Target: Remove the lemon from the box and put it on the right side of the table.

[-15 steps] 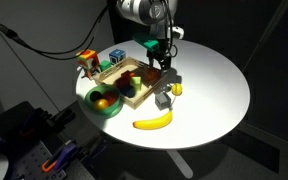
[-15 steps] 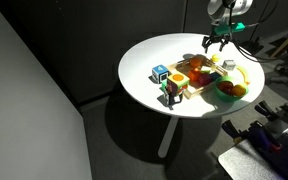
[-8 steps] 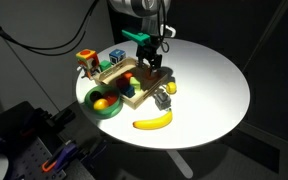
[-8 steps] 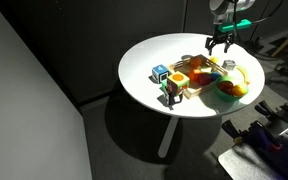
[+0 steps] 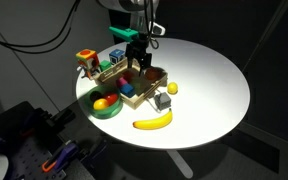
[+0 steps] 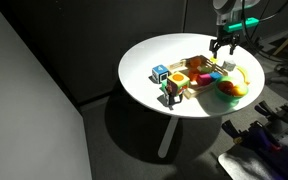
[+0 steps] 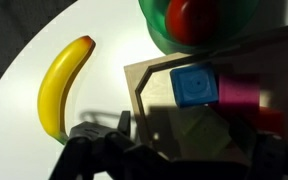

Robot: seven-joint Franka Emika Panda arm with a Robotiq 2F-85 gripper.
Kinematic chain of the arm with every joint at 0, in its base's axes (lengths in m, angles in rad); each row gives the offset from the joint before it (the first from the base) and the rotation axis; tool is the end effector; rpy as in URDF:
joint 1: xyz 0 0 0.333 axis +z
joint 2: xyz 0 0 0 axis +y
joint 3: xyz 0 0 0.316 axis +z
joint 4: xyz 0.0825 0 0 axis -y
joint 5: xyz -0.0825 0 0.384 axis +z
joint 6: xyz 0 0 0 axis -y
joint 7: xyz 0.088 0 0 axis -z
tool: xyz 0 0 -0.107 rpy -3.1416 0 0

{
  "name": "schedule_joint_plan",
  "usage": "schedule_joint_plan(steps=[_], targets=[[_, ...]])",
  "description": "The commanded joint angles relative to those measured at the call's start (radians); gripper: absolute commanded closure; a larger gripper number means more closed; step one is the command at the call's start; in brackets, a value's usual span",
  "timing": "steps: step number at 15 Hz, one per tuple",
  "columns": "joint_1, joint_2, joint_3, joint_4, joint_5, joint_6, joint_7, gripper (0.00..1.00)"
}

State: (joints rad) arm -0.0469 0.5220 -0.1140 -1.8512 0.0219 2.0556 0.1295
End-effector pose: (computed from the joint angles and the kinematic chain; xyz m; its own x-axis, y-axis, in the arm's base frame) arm 0.5986 -0.0932 0.2197 0.9081 -0.2916 -0.3007 -0.2803 -0.9565 0.0810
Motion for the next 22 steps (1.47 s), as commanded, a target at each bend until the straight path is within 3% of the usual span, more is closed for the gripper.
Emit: schedule_joint_plan(steps=[1,11,22], targets=[[0.008,-0.108,0.006,-0.121,-0.03,0.014,0.003,0.0],[0.021,-0.308,0.032,-0.33,-0.05,0.084,-0.018,0.0],[0.026,-0.491,0.073,-0.46,-0.034,0.097,-0.033,0.0]])
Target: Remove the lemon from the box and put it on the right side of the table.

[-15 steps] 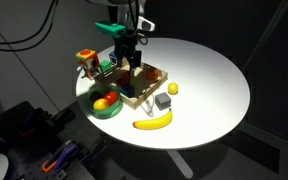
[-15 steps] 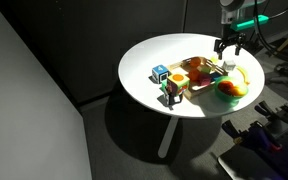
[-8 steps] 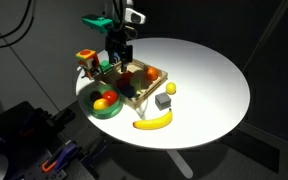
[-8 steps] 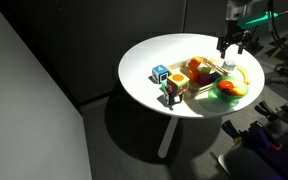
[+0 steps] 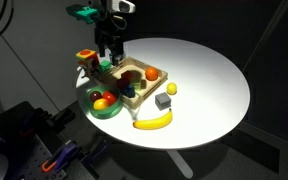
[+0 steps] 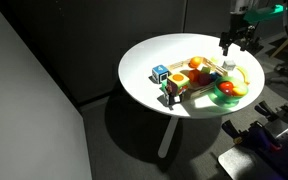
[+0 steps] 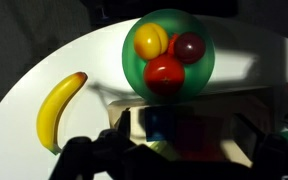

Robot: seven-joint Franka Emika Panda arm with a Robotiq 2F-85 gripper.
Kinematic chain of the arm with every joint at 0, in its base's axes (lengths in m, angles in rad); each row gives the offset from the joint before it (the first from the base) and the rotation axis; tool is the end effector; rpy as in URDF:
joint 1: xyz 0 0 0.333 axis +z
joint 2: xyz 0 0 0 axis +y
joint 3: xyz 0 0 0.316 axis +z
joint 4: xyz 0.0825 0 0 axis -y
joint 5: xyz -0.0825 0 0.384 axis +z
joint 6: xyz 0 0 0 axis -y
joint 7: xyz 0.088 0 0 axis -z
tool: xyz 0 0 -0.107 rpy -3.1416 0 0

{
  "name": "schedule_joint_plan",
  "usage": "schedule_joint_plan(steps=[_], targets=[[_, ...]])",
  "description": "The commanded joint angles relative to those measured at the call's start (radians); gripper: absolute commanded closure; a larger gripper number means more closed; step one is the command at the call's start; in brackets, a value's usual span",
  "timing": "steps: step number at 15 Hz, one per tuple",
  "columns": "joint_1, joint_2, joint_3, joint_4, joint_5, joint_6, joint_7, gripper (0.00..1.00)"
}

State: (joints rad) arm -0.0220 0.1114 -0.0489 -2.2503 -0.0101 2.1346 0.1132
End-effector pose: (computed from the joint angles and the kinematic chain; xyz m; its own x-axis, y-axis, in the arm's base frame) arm 0.5062 -0.0364 0.2989 0.9588 -0.1769 -0.2222 -0.1728 -0.9842 0.0379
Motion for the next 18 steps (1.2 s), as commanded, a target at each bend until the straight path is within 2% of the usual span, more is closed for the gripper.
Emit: schedule_joint_plan(steps=[1,14,17,18], targets=[[0.001,-0.1,0.01,-0.074,0.001,0.022,-0.017,0.0],[0.0,-0.271,0.027,-0.19,0.007,0.083,-0.03,0.0],[-0.001,-0.292,0.026,-0.203,0.007,0.085,-0.031,0.0],[-0.002,-0.25,0.031,-0.17,0.001,0.067,-0.005,0.0]])
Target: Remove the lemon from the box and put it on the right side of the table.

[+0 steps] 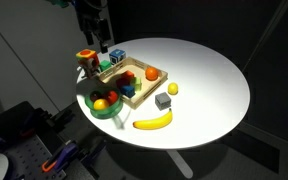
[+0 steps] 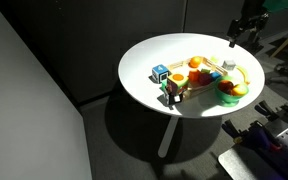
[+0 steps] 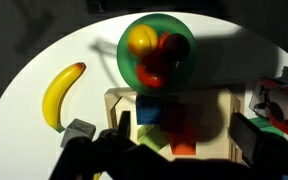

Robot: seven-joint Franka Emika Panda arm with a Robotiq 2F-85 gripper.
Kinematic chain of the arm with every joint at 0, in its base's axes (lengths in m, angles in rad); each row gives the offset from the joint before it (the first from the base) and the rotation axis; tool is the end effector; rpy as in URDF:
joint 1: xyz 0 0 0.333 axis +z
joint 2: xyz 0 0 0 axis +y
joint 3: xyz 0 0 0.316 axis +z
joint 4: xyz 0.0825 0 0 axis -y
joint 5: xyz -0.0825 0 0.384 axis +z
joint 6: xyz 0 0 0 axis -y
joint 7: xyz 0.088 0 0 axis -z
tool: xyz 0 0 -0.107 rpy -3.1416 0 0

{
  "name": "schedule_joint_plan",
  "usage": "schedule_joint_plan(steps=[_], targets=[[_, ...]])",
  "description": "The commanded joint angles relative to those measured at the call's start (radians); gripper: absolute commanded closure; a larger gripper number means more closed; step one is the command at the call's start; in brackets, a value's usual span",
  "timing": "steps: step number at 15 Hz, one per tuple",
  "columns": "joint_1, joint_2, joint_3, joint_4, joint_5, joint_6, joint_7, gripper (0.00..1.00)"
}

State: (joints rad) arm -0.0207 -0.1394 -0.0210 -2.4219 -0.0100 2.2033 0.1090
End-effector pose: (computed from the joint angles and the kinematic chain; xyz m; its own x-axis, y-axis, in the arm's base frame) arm 0.4613 -0.0196 0.3554 0.9865 -0.1437 -0.0782 -0.1431 -0.9896 0.0132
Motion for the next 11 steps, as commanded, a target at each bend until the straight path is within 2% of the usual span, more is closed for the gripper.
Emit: schedule_joint_plan(steps=[1,11], targets=[[-0.003,-0.003,0.003,0.0,0.001,-0.002,-0.001,0.0],[-0.003,0.006,0.003,0.0,0.001,-0.002,-0.001,0.0]])
